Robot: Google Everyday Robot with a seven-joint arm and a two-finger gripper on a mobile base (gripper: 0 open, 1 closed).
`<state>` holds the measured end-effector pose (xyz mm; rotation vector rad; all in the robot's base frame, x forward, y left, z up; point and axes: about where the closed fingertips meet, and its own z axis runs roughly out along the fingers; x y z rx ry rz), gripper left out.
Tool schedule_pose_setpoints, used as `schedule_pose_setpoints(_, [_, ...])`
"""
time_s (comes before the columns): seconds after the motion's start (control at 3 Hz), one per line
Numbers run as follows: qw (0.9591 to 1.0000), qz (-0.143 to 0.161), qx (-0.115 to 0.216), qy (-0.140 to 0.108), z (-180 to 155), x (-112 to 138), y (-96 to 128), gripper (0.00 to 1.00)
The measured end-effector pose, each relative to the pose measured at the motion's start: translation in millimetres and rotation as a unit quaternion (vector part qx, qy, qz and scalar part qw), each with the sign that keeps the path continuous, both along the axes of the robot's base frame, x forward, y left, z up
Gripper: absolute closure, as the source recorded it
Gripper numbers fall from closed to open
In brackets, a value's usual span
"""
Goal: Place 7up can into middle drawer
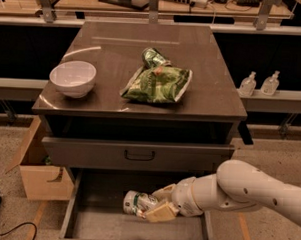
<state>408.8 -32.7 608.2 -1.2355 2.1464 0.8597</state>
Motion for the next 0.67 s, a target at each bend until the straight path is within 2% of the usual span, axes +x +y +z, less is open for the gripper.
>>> schedule_pose_setpoints(0.33, [0.9973, -0.061, 0.036, 0.018, -25, 25, 10, 0.6])
schedule_pose_setpoints(0.67, [0.9936, -0.097, 0.055, 0.016, -46, 57, 14, 0.37])
